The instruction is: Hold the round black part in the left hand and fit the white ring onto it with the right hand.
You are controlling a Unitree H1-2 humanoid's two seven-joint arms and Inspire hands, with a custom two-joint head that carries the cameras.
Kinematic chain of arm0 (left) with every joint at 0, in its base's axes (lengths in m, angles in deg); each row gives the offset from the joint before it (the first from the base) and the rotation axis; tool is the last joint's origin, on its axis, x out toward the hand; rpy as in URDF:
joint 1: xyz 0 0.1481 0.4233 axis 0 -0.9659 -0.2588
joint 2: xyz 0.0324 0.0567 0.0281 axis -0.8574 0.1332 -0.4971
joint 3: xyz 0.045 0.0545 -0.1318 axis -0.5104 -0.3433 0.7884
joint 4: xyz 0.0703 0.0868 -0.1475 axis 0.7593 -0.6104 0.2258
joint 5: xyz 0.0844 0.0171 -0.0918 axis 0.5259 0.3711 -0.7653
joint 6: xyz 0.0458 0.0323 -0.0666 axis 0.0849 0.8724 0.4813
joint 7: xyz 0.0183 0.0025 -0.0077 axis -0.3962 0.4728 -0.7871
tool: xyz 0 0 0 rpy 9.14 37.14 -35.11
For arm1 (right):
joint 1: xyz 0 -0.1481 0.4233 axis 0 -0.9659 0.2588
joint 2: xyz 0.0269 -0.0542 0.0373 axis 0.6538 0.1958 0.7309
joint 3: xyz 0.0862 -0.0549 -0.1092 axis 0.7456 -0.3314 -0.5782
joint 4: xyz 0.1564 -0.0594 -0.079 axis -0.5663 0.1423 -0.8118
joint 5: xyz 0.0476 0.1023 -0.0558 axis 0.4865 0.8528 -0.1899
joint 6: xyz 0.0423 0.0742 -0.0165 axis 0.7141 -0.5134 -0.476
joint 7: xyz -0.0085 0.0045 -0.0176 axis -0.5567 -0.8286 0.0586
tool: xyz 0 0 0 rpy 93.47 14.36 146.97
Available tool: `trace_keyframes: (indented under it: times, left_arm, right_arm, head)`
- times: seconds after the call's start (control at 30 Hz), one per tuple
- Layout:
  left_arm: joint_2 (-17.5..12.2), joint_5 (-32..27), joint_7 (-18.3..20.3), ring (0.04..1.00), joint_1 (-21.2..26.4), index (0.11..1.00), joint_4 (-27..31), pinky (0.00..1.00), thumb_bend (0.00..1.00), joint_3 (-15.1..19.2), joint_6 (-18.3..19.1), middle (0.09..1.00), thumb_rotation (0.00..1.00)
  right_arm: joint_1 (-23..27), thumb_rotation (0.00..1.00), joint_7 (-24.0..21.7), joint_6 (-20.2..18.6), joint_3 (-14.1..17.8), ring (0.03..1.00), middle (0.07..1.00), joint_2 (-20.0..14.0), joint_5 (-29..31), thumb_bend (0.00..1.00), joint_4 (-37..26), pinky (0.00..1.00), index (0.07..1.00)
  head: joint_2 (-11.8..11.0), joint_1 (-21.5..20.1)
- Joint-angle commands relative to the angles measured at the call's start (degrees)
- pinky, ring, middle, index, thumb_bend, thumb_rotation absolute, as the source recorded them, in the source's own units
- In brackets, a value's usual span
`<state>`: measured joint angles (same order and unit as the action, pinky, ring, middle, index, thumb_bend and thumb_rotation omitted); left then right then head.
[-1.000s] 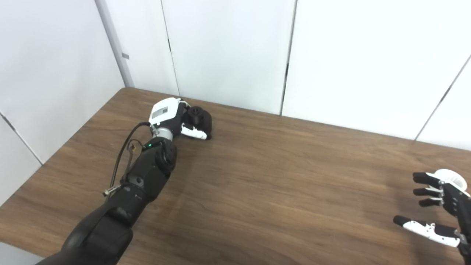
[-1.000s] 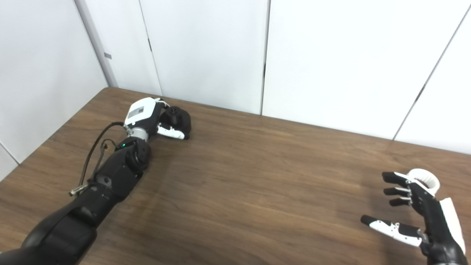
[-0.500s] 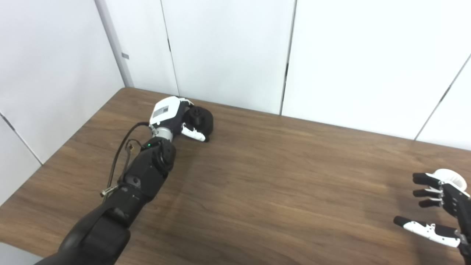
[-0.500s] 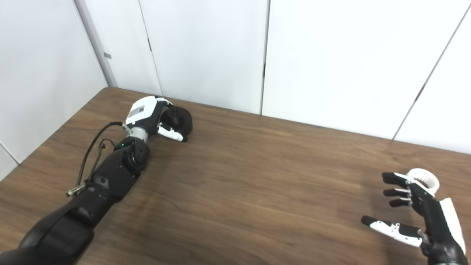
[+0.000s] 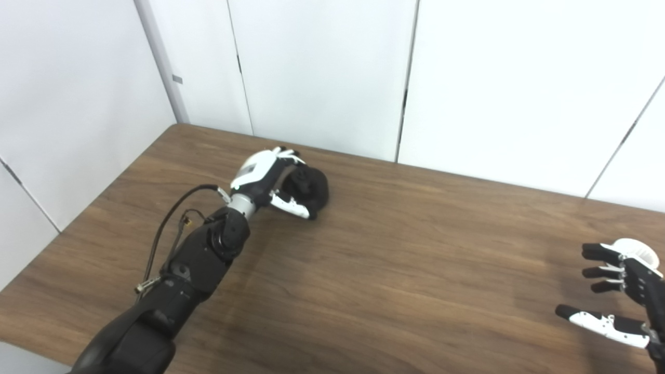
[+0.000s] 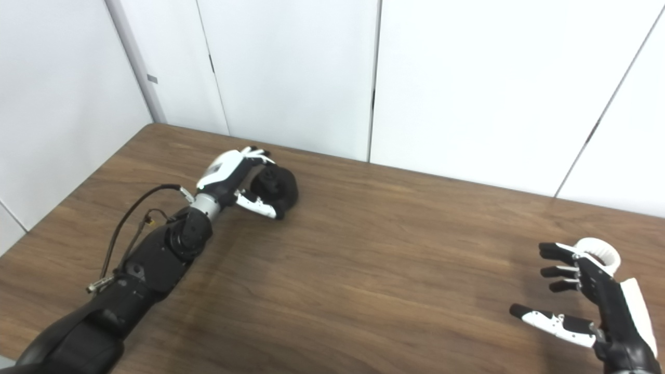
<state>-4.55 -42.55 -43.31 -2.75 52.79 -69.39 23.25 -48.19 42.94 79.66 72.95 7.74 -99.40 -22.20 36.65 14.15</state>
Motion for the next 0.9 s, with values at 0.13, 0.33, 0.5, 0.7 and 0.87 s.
trace_keyframes:
  times: [0.13,0.33,0.5,0.7,0.87]
  left_arm:
    - [-0.54,-0.17,4.65,0.998,0.47,0.486,2.94,0.99,0.52,-2.38,-4.94,0.920,0.07]
    - [0.98,-1.88,9.18,1.000,0.10,0.485,4.92,1.00,0.52,-4.22,-9.14,0.926,0.07]
    - [2.34,-3.19,13.23,1.000,-0.71,0.485,7.74,1.00,0.52,-5.83,-10.86,0.933,0.07]
    - [4.55,-4.02,15.72,1.000,-1.78,0.485,8.95,1.00,0.52,-7.16,-12.31,0.937,0.07]
    - [6.30,-3.58,17.16,1.000,-2.79,0.485,10.19,1.00,0.52,-8.88,-12.89,0.944,0.07]
  right_arm:
    - [1.90,0.09,0.52,1.77,0.49,0.645,0.740,-1.00,0.20,0.71,-1.34,0.55,0.730]
    - [1.78,0.10,0.53,1.94,0.45,0.642,0.739,-0.87,0.25,0.72,-1.52,0.55,0.728]
    - [1.69,0.10,0.57,1.58,0.30,0.644,0.742,-0.64,-0.03,0.71,-2.17,0.55,0.728]
    - [1.81,0.07,0.49,1.56,0.25,0.642,0.736,-0.44,0.32,0.71,-2.25,0.55,0.724]
    - [1.85,0.06,0.47,1.26,0.21,0.643,0.733,-0.51,0.07,0.71,-2.40,0.55,0.724]
  head:
    - [0.36,-0.19]
    - [0.68,-0.47]
    - [0.87,-0.71]
    - [1.14,-0.68]
    - [1.14,-0.71]
